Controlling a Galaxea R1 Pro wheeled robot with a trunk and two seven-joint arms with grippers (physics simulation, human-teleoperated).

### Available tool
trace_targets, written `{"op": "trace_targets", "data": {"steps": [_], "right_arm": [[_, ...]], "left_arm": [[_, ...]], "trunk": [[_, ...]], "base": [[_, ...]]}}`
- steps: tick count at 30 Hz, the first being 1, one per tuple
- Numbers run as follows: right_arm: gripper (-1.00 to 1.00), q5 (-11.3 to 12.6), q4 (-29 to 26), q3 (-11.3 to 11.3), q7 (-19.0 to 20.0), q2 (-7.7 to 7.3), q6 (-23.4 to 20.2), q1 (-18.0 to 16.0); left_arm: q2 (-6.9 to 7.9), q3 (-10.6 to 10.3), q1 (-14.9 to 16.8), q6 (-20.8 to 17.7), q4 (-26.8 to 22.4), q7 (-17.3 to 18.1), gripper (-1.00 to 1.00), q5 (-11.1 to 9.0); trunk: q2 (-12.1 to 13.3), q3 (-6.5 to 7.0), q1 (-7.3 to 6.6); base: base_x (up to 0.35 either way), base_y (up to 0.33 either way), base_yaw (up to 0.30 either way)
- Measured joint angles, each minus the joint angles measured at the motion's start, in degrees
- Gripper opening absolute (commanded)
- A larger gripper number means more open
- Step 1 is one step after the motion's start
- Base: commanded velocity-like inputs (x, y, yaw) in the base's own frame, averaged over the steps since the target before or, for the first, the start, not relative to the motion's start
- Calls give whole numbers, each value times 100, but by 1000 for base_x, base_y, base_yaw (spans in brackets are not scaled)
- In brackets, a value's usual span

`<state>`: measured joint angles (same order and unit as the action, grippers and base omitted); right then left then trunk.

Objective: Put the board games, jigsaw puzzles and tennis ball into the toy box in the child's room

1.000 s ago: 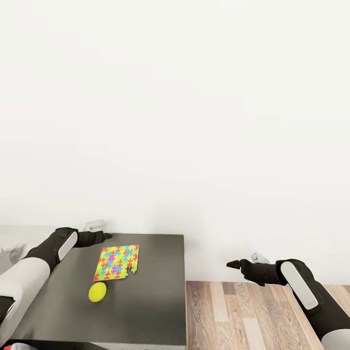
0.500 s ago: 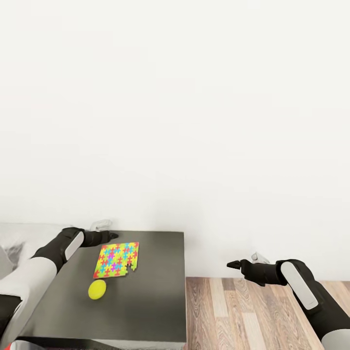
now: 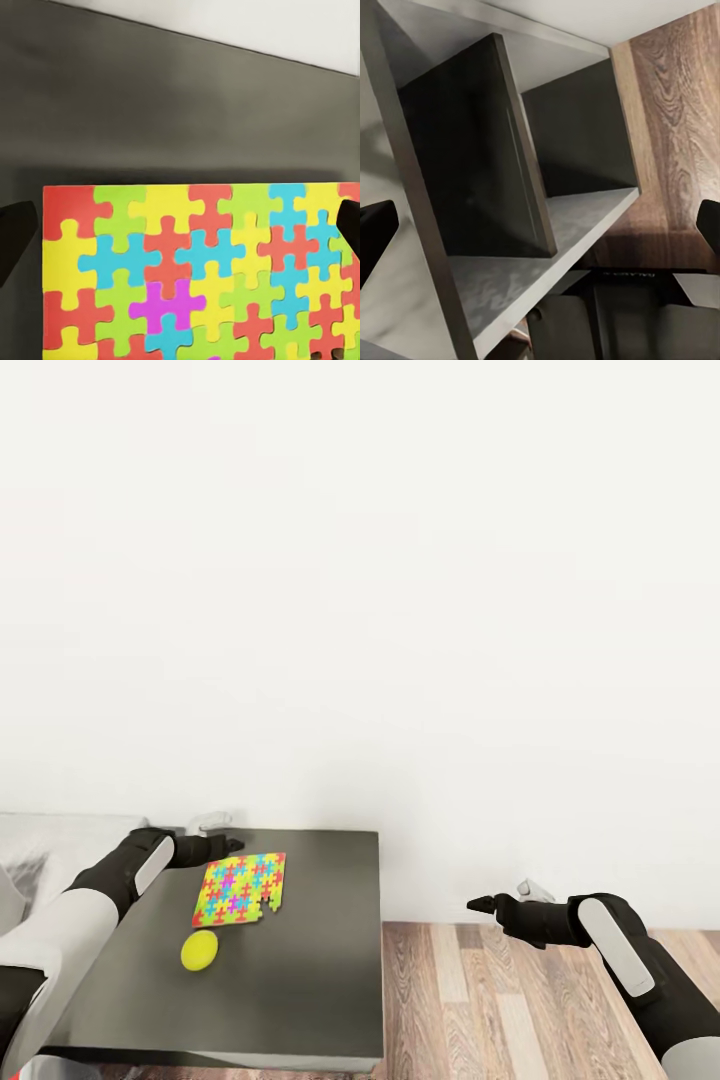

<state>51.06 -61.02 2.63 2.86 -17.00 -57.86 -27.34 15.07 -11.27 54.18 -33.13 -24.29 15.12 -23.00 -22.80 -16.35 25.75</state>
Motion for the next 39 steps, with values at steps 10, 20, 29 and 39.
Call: {"op": "trace_targets", "data": {"steps": [10, 20, 29, 39], "right_arm": [[100, -3, -3, -7, 0, 0, 0, 3], [100, -2, -3, -8, 0, 0, 0, 0], [100, 4, -3, -8, 0, 0, 0, 1], [100, -2, -3, -14, 0, -7, 8, 2]], "left_arm": [[6, 2, 0, 2, 0, 0, 100, 1], [8, 1, 0, -9, 0, 0, 100, 0], [8, -14, 0, -20, 0, -22, 100, 2], [8, -11, 0, -17, 0, -170, 100, -4]], "trunk": [[0, -95, 0], [0, -189, 0], [0, -274, 0], [-1, -348, 0]], "base": [[0, 0, 0], [0, 0, 0], [0, 0, 0], [0, 0, 0]]}}
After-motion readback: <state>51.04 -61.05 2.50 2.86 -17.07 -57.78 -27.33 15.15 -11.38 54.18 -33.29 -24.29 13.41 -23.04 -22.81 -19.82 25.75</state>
